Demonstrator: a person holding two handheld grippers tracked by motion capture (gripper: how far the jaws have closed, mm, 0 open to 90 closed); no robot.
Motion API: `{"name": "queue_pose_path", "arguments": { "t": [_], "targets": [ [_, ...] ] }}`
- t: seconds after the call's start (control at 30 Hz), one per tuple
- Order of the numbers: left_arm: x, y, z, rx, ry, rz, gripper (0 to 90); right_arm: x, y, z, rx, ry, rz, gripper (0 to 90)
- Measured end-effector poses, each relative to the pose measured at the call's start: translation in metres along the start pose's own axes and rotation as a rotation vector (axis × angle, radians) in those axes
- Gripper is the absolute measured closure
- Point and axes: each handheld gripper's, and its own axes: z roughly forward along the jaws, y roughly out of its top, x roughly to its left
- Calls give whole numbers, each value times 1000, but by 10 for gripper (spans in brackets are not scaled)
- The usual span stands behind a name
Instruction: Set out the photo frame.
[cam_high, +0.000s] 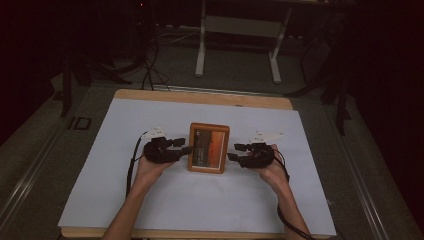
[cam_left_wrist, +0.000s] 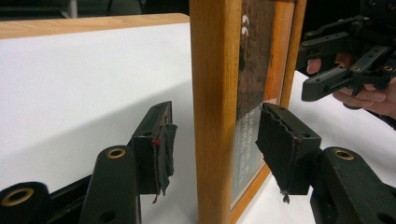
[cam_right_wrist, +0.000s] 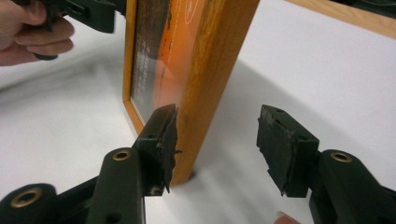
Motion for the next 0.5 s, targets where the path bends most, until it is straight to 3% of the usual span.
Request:
{"name": "queue_pose_path", "arguments": {
  "t": [0.23,0.37,0.5],
  "targets": [
    [-5,-1,-25,-16,50,11,452,-2,0,-17,-2,-41,10,461],
    [-5,-7,-40,-4,111,-1,451,-6,-5,-27,11,-87,30,451],
    [-1,-18,-54,38,195,-21,444,-13,-16,-36,2,-139,78,428]
  ]
}}
